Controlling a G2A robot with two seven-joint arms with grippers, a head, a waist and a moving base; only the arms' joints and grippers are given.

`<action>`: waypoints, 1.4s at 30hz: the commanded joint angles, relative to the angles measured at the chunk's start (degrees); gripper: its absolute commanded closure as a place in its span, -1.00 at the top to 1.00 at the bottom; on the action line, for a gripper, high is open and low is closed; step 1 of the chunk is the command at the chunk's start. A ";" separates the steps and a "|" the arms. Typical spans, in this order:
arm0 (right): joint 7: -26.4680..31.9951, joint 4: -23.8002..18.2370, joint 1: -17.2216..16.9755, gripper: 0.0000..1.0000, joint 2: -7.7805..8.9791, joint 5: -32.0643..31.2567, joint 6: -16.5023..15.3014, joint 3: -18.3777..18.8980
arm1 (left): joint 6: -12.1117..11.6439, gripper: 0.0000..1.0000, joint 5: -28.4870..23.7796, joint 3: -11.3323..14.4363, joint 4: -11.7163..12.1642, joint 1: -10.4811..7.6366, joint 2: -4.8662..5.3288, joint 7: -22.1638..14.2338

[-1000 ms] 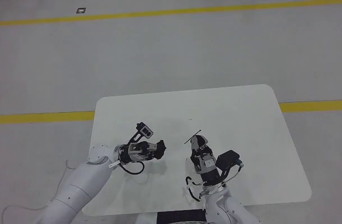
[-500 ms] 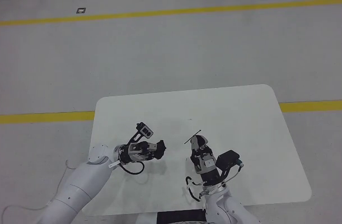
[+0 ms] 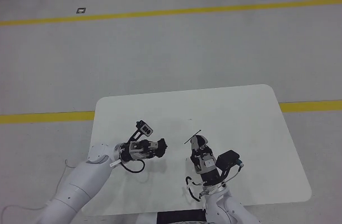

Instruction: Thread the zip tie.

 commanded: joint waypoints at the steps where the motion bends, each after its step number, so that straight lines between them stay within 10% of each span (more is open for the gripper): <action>1: 0.00 0.00 0.00 -1.00 0.00 0.00 0.00 0.00 | -0.11 -1.00 2.45 -0.86 -0.76 -0.02 0.18 1.17; 11: 0.00 0.00 0.00 -1.00 0.00 0.00 0.00 0.00 | -0.11 -1.00 12.89 -4.54 -4.78 2.05 0.64 5.70; 28: 0.12 -0.08 0.09 -1.00 0.00 0.01 -0.11 -0.02 | -0.11 -1.00 11.79 -6.27 -5.09 3.01 0.45 3.91; 42: -1.37 -1.27 -2.00 -1.00 0.48 -3.11 -7.27 -2.17 | -0.11 -1.00 11.79 -6.27 -5.09 3.01 0.45 3.91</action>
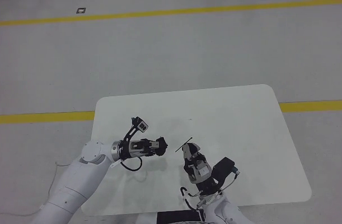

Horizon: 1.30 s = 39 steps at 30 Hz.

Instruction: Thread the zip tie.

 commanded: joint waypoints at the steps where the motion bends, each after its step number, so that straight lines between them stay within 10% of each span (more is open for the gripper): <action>1: -0.75 0.21 0.24 -1.00 0.00 0.06 -0.98 -0.21 | 0.00 -1.00 0.00 0.00 0.00 0.00 0.00 0.00; 39: -2.79 1.09 5.70 -1.00 -0.98 -4.47 1.07 -4.02 | 0.00 -1.00 0.00 0.00 0.00 0.00 0.00 0.00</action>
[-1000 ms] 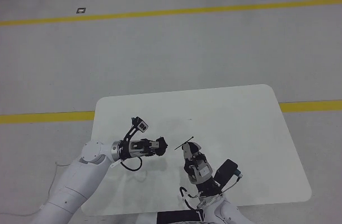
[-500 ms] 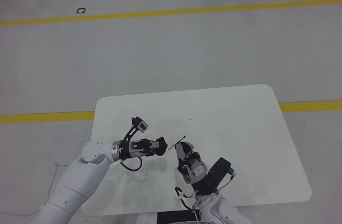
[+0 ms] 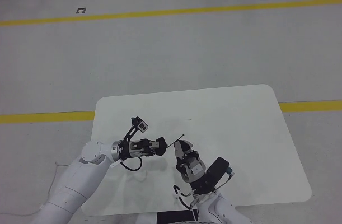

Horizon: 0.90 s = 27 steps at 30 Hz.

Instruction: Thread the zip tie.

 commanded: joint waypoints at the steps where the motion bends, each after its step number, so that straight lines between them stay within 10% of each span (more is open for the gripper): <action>1: 0.20 0.03 0.33 -1.00 -0.09 -0.26 0.54 -0.21 | 0.00 -1.00 0.00 0.00 0.00 0.00 0.00 0.00; 27: 0.22 1.83 1.70 -1.00 -0.65 -2.06 4.35 -0.63 | 0.00 -1.00 0.00 0.00 0.00 0.00 0.00 0.00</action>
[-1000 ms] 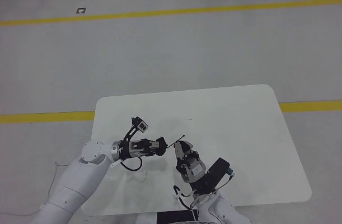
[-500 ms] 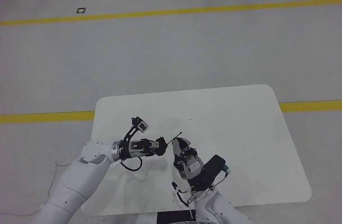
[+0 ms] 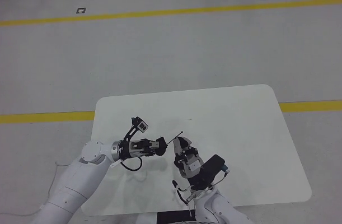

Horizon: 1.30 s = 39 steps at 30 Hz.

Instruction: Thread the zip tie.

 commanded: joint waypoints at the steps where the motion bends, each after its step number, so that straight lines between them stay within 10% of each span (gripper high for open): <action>1: 0.03 -0.01 -0.15 -1.00 0.03 0.03 -0.14 0.12 | 0.00 -1.00 0.00 0.00 0.00 0.00 0.00 0.00; 39: 0.90 -0.63 -0.71 -1.00 0.15 -0.53 -1.64 0.32 | 0.00 -1.00 0.00 0.00 0.00 0.00 0.00 0.00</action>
